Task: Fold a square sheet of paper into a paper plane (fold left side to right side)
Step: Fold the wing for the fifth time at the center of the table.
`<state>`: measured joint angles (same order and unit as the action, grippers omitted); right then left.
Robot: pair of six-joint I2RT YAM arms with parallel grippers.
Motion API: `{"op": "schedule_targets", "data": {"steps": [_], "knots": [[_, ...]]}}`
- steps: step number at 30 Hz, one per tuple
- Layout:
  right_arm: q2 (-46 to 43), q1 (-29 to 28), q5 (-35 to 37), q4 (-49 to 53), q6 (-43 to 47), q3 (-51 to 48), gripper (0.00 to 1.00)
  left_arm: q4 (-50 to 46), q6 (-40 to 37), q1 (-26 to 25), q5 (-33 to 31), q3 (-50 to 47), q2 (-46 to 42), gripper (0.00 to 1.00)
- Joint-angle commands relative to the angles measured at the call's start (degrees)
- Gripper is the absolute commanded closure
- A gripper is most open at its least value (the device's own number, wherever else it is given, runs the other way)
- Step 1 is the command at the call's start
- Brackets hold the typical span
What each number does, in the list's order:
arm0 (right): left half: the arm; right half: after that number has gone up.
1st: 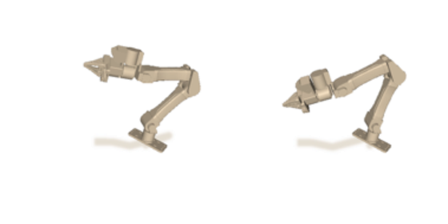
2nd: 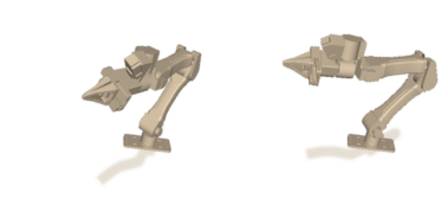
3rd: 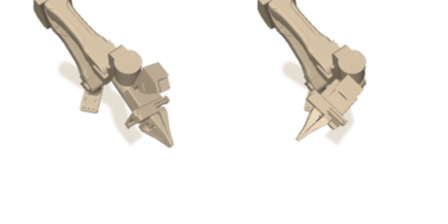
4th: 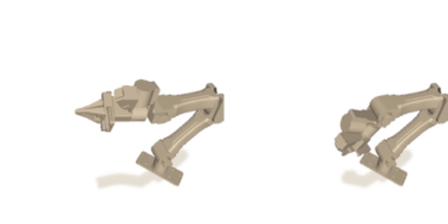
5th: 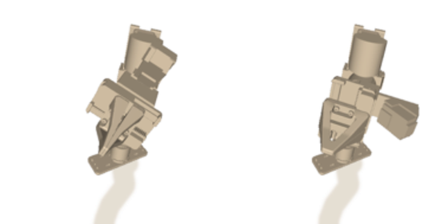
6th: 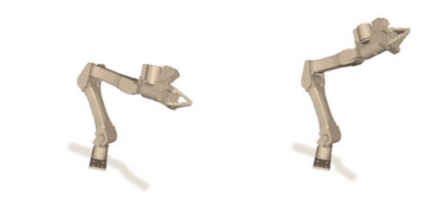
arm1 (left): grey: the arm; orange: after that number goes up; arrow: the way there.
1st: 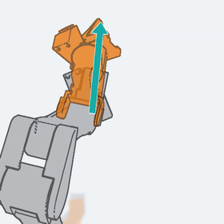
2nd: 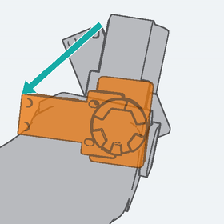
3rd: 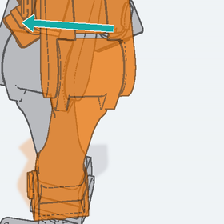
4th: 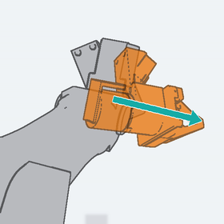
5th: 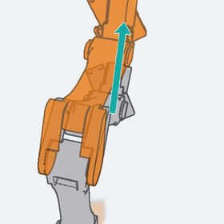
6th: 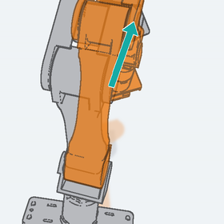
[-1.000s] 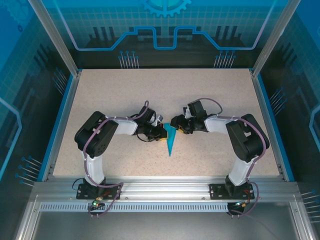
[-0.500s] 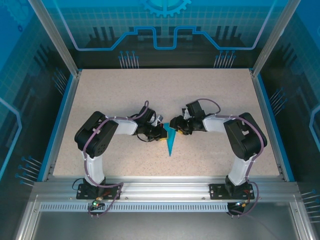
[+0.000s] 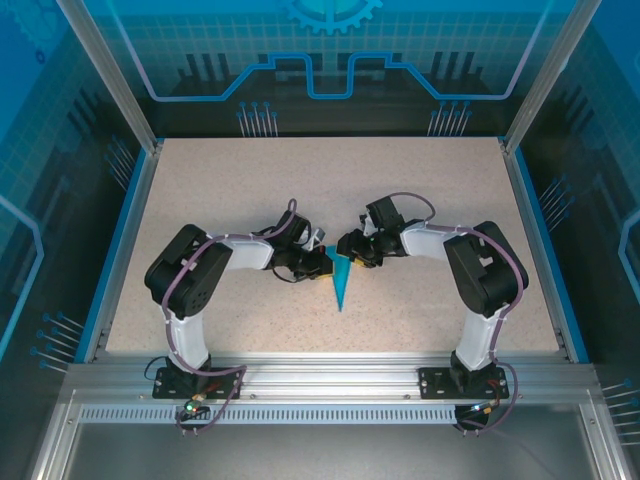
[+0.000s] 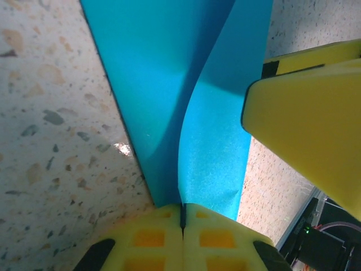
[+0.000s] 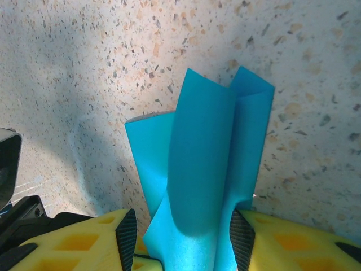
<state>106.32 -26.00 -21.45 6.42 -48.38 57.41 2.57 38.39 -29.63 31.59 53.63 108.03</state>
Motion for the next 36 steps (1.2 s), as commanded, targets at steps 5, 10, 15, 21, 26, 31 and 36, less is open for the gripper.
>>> {"op": "schedule_targets", "data": {"steps": [5, 10, 15, 21, 26, 31, 36], "knots": [[2.5, -1.3, 2.1, 5.2, 1.4, 0.2, 0.49, -2.1, -2.1, 0.0, -2.1, 0.2, -1.7, 1.0], [2.6, -1.6, 2.0, 5.4, 1.6, 0.5, 0.49, -1.8, -1.7, -0.1, -1.5, 1.0, 0.2, 1.0], [2.8, -1.7, 1.7, 5.3, 1.7, 0.8, 0.49, -1.9, -1.7, -0.1, -0.8, 1.7, 1.5, 1.0], [2.1, -1.7, 1.0, 4.8, 1.9, 0.8, 0.49, -2.9, -1.4, 0.0, -0.1, 2.8, 3.7, 1.0], [0.6, -1.7, 0.4, 3.2, 1.8, 0.6, 0.48, -3.0, -1.3, -0.1, -0.1, 2.8, 4.5, 1.0], [-3.1, -0.8, 1.7, 3.8, 2.6, 0.3, 0.46, -3.4, -1.5, 0.0, -0.2, 2.8, 4.4, 1.0], [-7.5, 0.5, 4.1, 5.9, 4.3, -0.4, 0.39, -3.5, -1.5, 0.0, -0.3, 2.7, 4.6, 1.0]]}}
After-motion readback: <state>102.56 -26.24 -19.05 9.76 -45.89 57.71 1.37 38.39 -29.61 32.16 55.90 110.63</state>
